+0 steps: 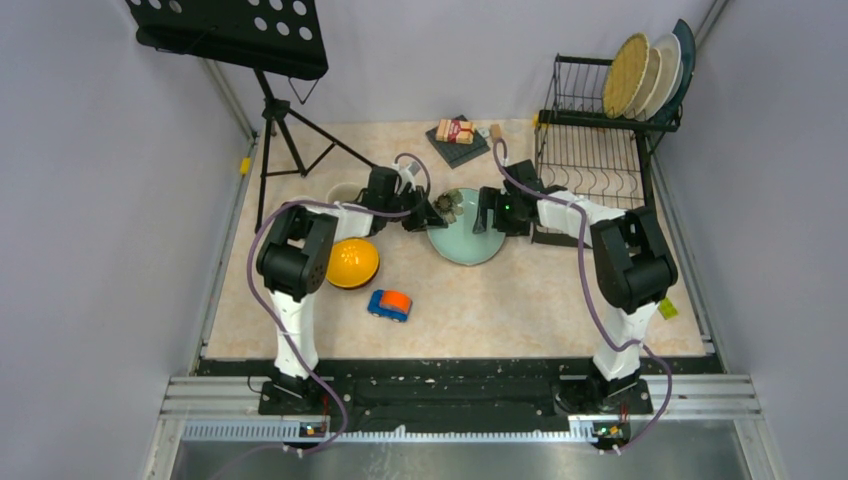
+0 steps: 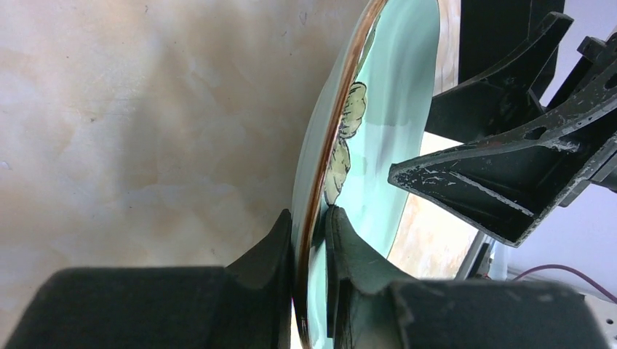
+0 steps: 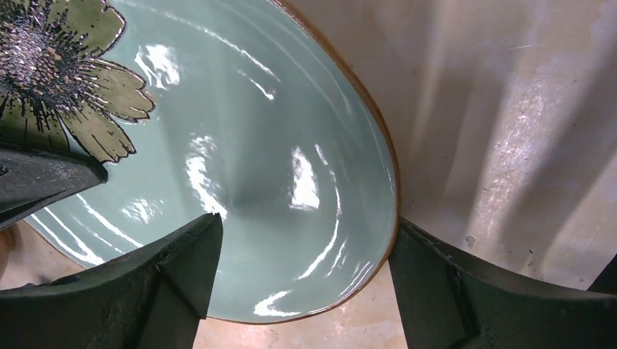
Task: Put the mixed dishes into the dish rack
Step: Pick up the plate at the center of the board.
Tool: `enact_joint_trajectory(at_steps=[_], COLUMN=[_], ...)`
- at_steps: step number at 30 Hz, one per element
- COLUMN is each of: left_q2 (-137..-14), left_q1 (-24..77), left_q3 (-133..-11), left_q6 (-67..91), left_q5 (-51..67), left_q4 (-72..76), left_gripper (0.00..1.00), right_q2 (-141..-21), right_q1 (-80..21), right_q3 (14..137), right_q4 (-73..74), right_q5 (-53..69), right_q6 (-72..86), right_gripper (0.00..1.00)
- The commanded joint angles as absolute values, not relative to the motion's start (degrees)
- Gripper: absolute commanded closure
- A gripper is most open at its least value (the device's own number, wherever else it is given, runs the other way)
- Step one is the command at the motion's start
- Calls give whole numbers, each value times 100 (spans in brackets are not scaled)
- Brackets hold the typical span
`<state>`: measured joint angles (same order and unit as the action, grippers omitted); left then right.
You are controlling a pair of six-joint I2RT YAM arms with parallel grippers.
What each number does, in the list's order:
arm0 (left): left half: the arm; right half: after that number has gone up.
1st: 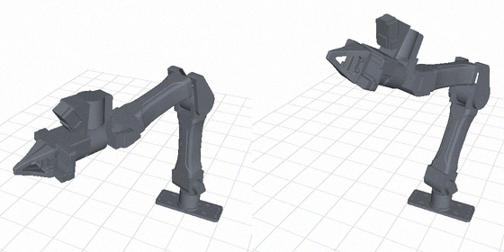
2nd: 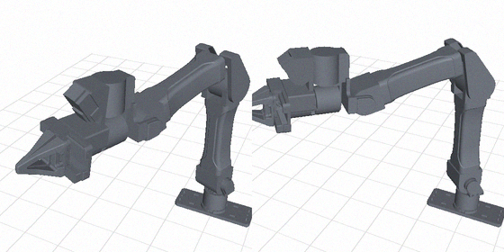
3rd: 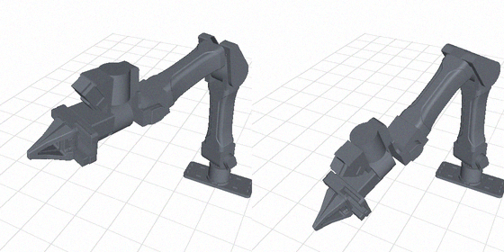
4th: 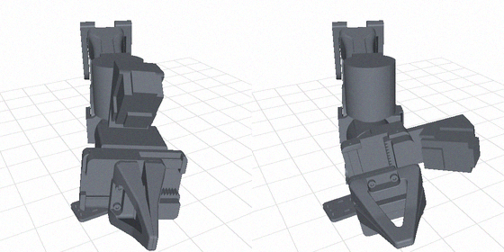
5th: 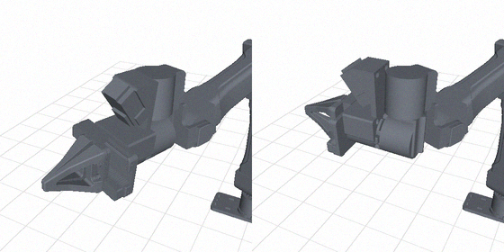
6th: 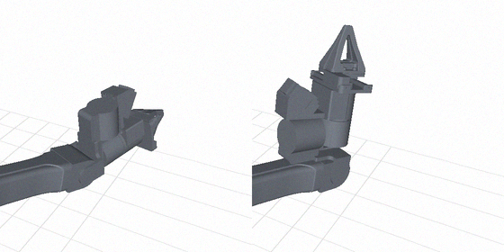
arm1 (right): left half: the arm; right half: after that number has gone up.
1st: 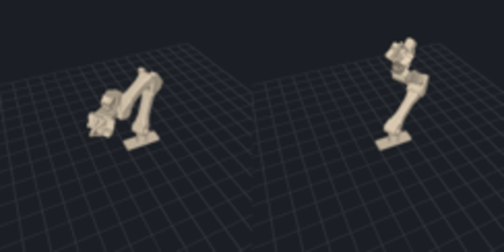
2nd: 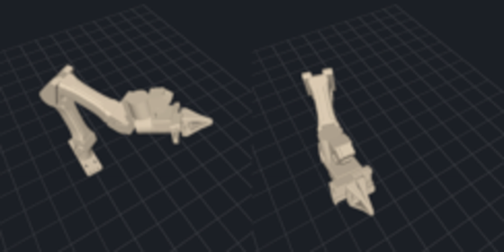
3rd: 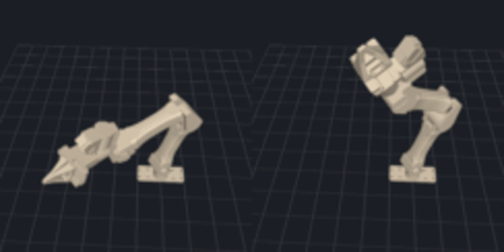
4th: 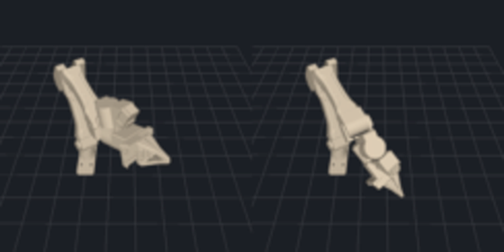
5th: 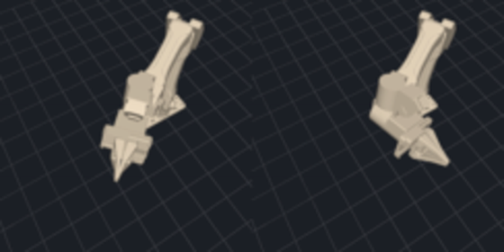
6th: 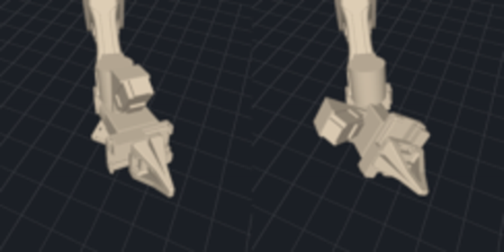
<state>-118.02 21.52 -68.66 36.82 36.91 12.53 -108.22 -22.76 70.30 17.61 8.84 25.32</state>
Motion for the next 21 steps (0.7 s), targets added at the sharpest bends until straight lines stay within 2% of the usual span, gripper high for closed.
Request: enact_joint_trajectory(at_steps=[1, 21], left_q2=[-11466, -10371], left_q1=[2351, 2268], left_q3=[-7070, -7260], left_q6=[3071, 2660], left_q5=[3384, 3003], left_q4=[707, 137], left_gripper=[100, 100], right_q2=[-10915, -9884], right_q1=[-2443, -2443], right_q3=[7177, 6867], right_q4=[1649, 1292], right_q5=[1474, 1749], right_q6=[2548, 2758], right_gripper=[17, 13])
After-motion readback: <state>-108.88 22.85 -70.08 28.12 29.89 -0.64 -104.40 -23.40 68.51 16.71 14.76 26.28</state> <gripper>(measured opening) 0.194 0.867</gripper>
